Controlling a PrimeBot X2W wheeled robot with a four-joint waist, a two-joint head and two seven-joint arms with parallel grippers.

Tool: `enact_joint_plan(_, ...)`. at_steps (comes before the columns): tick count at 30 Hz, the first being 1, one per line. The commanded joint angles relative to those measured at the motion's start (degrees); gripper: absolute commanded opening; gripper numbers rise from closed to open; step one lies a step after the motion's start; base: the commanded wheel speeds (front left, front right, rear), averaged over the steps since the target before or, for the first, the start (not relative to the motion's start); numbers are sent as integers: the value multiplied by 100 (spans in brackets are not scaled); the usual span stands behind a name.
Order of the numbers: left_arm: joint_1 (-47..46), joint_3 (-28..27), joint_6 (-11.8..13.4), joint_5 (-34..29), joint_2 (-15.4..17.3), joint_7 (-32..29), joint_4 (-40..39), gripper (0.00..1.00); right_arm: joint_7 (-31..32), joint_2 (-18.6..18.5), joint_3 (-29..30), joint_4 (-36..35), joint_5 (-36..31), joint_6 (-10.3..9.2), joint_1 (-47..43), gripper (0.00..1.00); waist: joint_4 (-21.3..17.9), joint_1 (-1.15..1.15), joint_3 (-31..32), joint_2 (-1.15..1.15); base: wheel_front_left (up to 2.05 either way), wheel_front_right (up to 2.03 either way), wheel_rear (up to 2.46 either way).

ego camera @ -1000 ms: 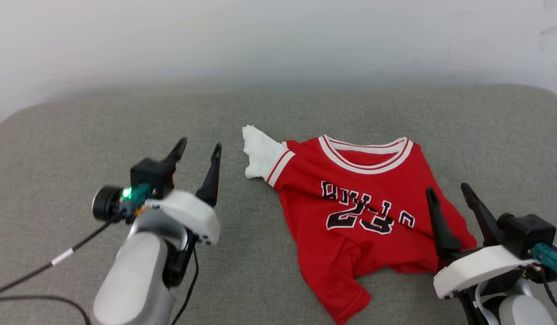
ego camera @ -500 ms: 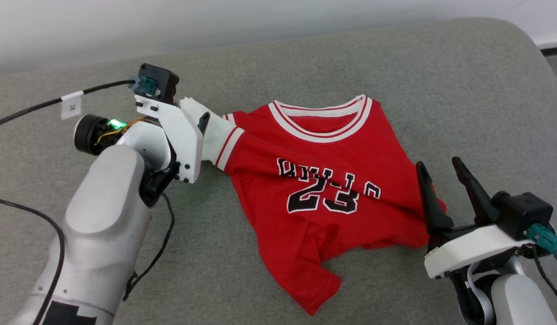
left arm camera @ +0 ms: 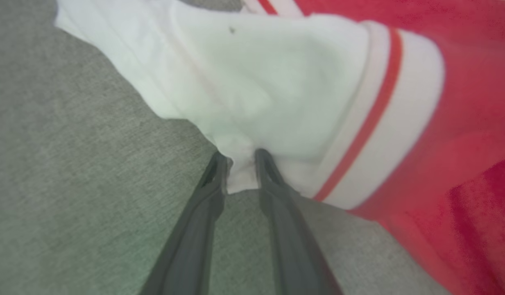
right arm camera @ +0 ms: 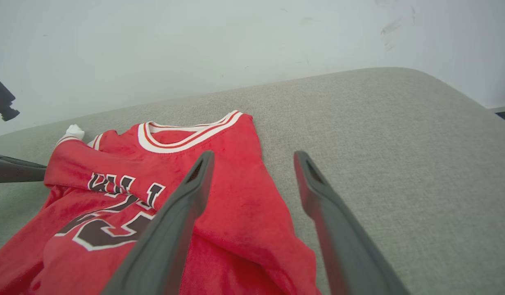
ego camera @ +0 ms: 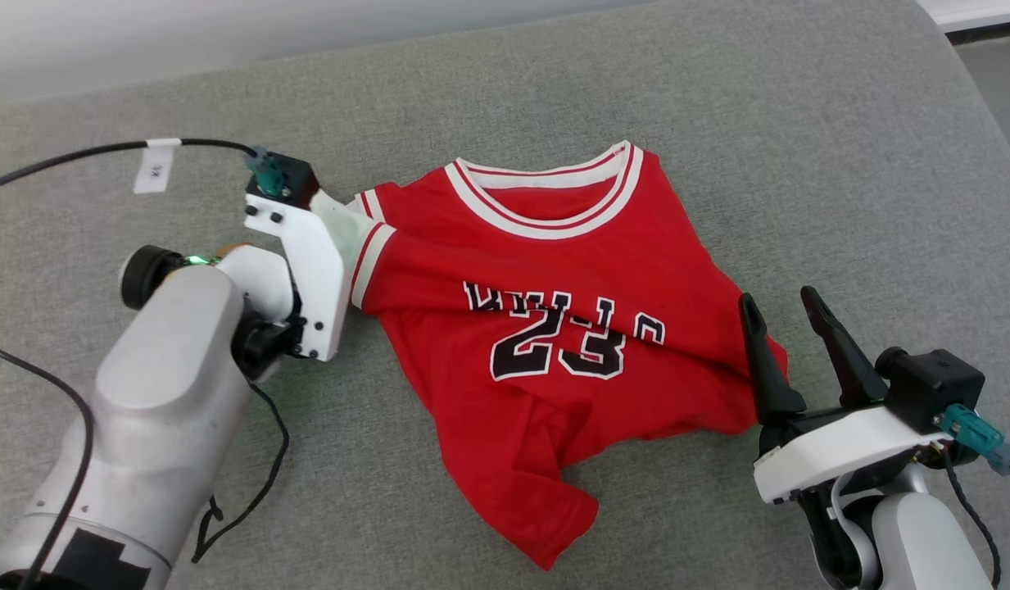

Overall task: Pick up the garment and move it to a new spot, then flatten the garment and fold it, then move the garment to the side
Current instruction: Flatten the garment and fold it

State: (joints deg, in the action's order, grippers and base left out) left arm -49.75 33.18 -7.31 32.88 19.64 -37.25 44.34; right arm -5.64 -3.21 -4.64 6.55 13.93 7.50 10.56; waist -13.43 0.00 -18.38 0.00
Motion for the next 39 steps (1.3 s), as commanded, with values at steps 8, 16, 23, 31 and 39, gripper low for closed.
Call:
enact_joint_plan(8, 95, 216, -11, -98, 36, 1546, -53, 0, -8, 15, 109, 53, -49, -2, 35, 100, 386, 0, 200, 0, 0, 0, 0)
enact_joint_plan(16, 664, 35, 309, -197, 156, 2883, -794, 0, 221, -110, 433, -189, -169, -2, -124, 100, 979, 0, 486, 0, 0, 0, 0)
enact_joint_plan(23, 1905, -140, 826, -35, 433, 3236, -1836, 0, 397, -102, 648, -386, -227, -2, -260, 100, 1293, 0, 574, 0, 0, 0, 0)
enact_joint_plan(31, 4199, -530, 1793, 628, 673, 3096, -3010, 0, 534, -46, 742, -371, -156, -2, -509, 100, 1389, 0, 866, 0, 0, 0, 0)
enact_joint_plan(39, 4941, -642, 2094, 890, 642, 3065, -3378, 100, 656, -16, 844, -308, -104, -2, -674, 100, 1369, 0, 1059, 0, 0, 0, 0)
